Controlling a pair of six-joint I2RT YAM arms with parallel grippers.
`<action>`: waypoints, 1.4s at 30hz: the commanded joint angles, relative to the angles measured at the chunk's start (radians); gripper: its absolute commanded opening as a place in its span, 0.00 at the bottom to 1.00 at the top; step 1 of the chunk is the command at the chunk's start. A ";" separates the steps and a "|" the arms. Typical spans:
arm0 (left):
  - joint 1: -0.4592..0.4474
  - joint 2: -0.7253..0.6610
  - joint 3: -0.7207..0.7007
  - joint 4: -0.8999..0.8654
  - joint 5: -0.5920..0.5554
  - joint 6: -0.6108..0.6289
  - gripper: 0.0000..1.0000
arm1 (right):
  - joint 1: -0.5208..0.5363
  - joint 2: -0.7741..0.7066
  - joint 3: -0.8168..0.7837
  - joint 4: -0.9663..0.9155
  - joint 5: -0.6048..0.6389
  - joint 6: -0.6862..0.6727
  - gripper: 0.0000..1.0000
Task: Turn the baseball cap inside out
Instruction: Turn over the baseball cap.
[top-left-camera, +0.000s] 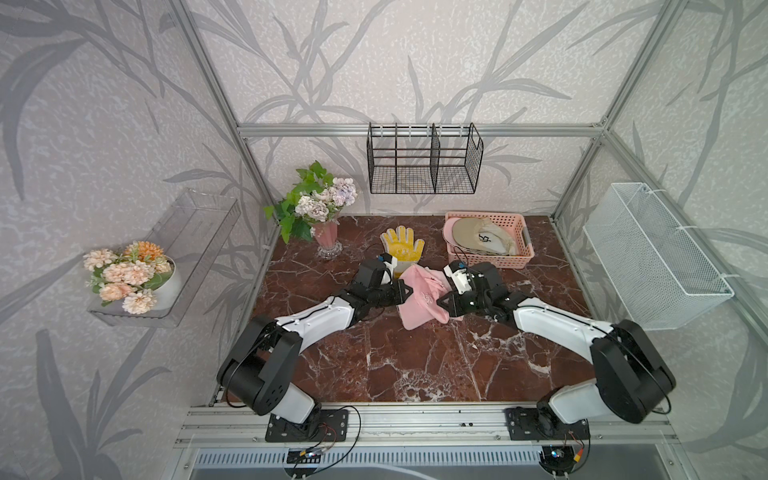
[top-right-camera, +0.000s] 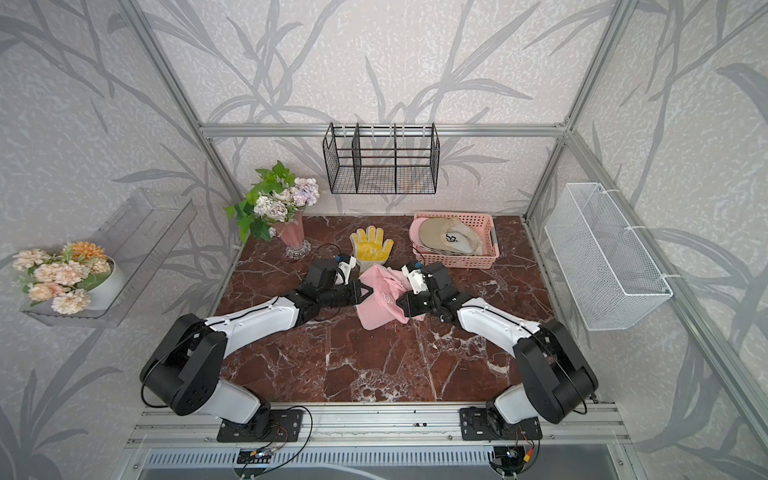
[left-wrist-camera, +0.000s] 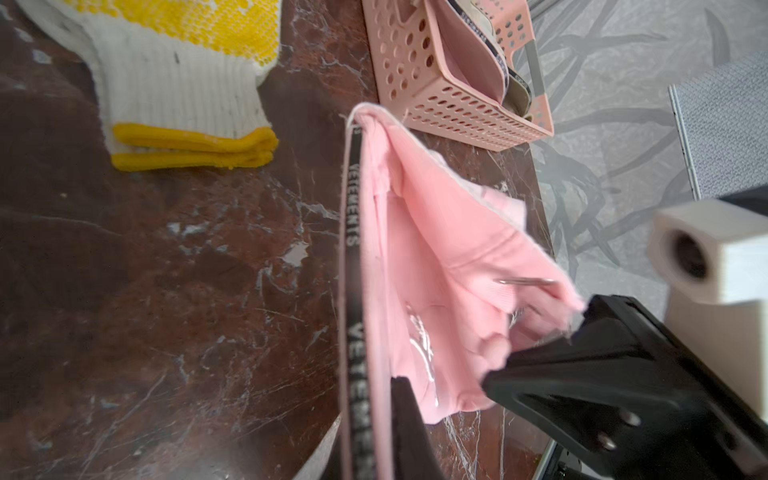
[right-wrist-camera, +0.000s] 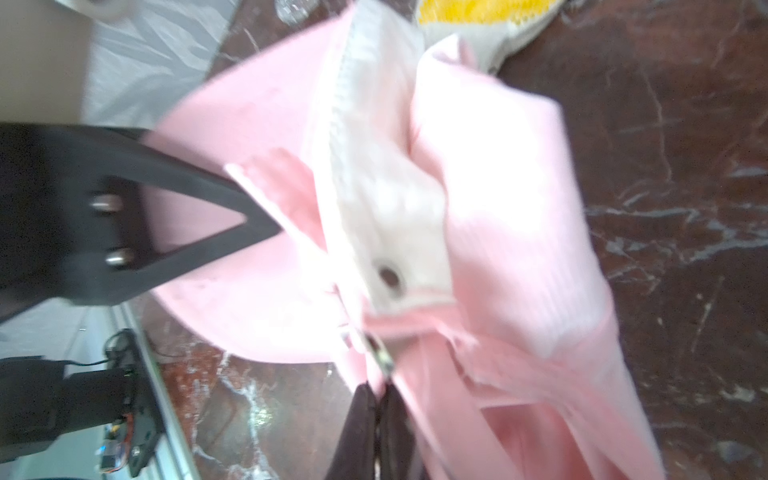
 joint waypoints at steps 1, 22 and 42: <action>0.016 -0.004 -0.040 -0.042 -0.110 0.003 0.00 | -0.050 -0.094 -0.084 0.167 -0.132 0.095 0.00; 0.016 -0.173 -0.164 0.167 0.068 -0.188 0.00 | -0.071 -0.305 -0.222 0.179 0.190 0.049 0.06; -0.071 -0.419 -0.185 0.197 -0.274 -0.978 0.00 | 0.362 -0.221 -0.237 0.519 0.487 -0.683 0.75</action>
